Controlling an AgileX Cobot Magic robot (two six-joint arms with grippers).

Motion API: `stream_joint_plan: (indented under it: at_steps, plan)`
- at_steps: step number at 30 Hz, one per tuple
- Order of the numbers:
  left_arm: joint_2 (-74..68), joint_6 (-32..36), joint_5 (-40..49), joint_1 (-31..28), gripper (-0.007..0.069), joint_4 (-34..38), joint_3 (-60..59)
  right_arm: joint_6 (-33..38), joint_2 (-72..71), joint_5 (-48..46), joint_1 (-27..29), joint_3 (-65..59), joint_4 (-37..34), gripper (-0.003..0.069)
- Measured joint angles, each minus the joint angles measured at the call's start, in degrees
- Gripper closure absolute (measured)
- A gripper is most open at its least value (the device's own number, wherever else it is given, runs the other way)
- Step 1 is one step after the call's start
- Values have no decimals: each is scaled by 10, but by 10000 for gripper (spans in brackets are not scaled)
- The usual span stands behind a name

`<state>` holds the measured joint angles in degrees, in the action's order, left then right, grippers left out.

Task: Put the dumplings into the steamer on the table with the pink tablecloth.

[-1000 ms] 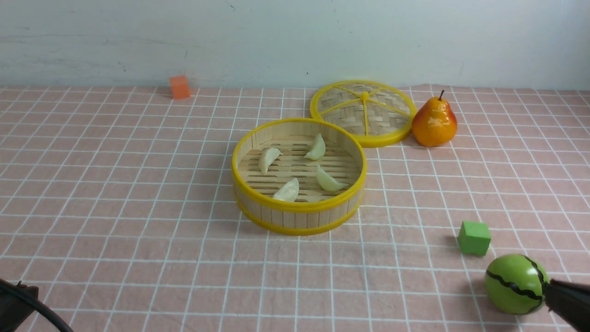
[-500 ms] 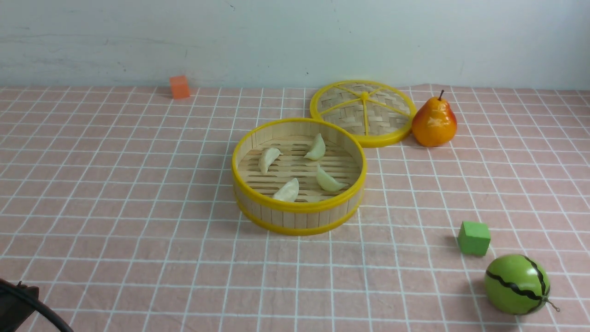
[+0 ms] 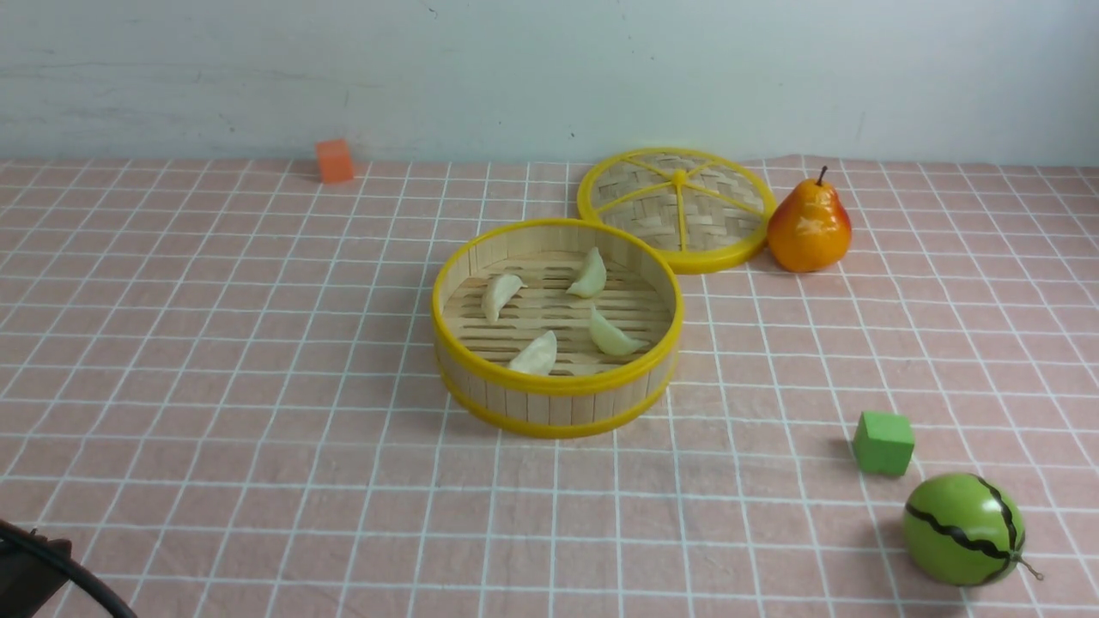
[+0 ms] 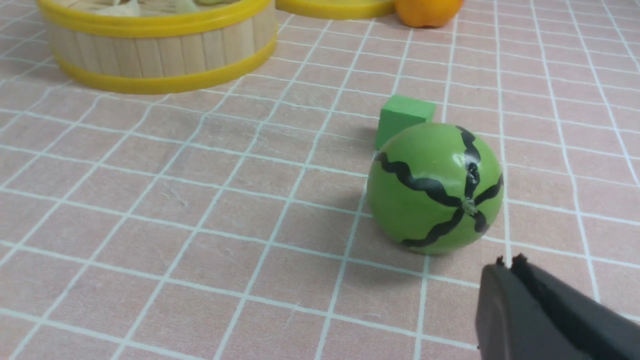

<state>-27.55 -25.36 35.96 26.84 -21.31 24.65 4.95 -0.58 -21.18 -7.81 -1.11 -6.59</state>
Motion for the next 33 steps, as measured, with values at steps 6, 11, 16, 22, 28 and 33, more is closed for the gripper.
stream_joint_plan:
  at_steps: [6, 11, 16, 22, 28, 33]
  plan:
    - [0, 0, 0, 0, 566, 0, 0, -1, 0, -7, 15, 1, 10, 661]
    - [0, 0, 1, 0, 557, 0, 0, -1, 0, -7, 16, 2, 13, 661]
    - [0, 0, 1, 0, 552, 0, 0, -1, 0, -7, 16, 2, 14, 659]
    - [0, 0, 1, 0, 550, 0, 0, -1, 0, -7, 16, 2, 14, 655]
    - [4, 0, -1, 0, 550, 0, -6, -1, 0, -8, 16, 2, 14, 650]
    - [80, 0, -6, -12, 550, -7, -58, -1, 0, -8, 16, 2, 14, 648]
